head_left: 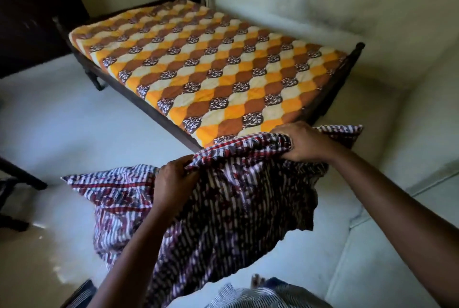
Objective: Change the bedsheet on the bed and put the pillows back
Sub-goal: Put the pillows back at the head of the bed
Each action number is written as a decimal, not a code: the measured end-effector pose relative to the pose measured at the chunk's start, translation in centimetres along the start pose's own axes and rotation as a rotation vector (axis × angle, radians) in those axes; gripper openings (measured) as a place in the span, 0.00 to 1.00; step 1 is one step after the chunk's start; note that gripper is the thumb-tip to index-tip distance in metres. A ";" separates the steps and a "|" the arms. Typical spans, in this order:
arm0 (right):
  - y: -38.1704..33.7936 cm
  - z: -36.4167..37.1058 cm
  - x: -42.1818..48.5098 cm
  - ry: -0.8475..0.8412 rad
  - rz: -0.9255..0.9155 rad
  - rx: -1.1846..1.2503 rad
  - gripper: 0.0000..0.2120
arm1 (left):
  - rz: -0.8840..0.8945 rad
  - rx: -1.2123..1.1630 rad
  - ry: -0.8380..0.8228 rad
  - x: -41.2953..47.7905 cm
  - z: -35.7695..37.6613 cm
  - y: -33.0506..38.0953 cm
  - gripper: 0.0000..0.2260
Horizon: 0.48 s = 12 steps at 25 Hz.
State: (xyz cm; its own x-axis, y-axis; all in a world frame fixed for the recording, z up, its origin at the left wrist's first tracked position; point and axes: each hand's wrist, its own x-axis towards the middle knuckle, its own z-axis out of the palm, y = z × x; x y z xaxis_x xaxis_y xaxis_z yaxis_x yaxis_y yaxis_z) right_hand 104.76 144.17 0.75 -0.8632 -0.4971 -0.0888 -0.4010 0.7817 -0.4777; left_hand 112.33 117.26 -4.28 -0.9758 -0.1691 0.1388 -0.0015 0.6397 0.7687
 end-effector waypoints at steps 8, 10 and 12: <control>11.5 -8.9 4.4 0.255 0.054 -0.022 0.25 | -0.052 -0.227 -0.071 10.7 11.1 8.0 0.14; 14.5 -11.2 6.8 0.282 0.066 -0.004 0.24 | -0.064 -0.273 -0.094 14.8 13.7 9.6 0.14; 17.9 -13.2 9.7 0.292 0.072 -0.011 0.24 | -0.104 -0.302 -0.100 19.3 16.3 11.3 0.11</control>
State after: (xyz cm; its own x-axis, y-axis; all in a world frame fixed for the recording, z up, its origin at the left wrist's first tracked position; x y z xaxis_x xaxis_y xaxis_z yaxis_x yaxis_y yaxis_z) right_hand 85.13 158.27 2.91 -0.9406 -0.3122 0.1333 -0.3373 0.8160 -0.4695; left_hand 89.95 133.45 -3.15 -0.9905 -0.1378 -0.0007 -0.0520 0.3690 0.9280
